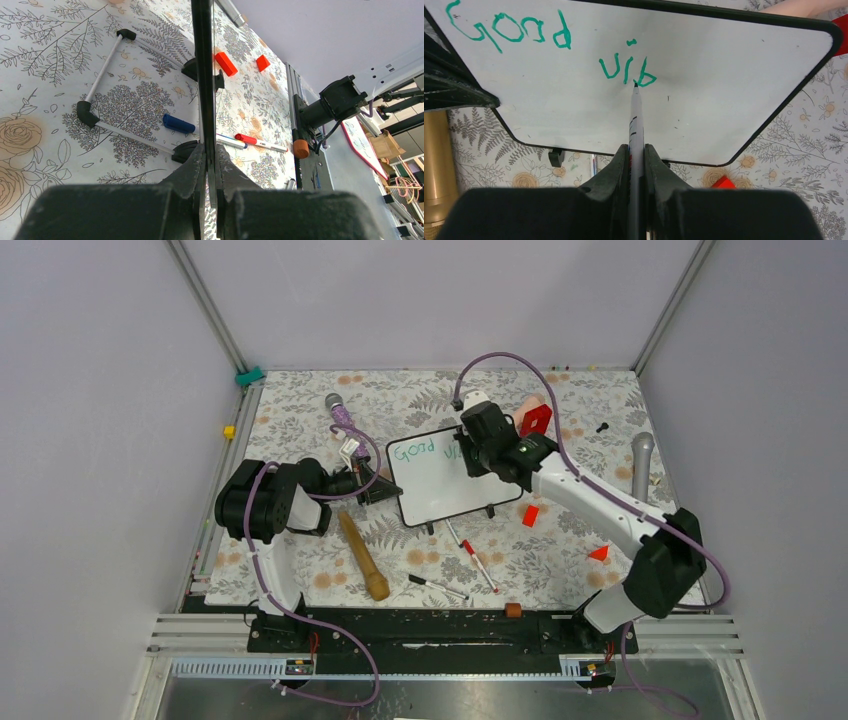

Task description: Write a sentence on the whiteboard

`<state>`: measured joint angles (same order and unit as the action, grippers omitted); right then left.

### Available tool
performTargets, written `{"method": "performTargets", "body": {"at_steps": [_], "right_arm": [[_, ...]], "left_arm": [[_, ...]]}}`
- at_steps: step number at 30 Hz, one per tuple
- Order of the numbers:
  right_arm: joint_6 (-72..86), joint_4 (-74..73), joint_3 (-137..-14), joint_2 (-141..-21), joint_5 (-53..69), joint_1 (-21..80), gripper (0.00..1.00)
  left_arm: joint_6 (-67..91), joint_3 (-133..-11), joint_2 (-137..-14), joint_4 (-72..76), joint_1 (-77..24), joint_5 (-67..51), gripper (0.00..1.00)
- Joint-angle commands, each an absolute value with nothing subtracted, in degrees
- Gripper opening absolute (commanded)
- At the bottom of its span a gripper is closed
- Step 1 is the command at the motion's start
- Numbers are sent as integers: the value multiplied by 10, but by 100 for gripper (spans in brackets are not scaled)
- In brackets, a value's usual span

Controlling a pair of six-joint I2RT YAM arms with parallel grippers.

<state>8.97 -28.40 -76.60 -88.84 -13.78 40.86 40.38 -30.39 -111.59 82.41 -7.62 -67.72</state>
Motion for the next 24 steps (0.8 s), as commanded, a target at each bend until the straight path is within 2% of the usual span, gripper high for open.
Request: {"method": "performTargets", "body": {"at_steps": [1,8,24], "right_arm": [[89,-237,-737,-815,-139,404,0],[101,-224,-702,-785,-190,404,0],[101,-214,-689,-759,-209,404,0]], "left_arm": [[372,-309,-1126,846,-79,-692,0],[377,-311,-1129,846,-80,-690,0],[378,-309,-1127,846,-79,-686,0]]}}
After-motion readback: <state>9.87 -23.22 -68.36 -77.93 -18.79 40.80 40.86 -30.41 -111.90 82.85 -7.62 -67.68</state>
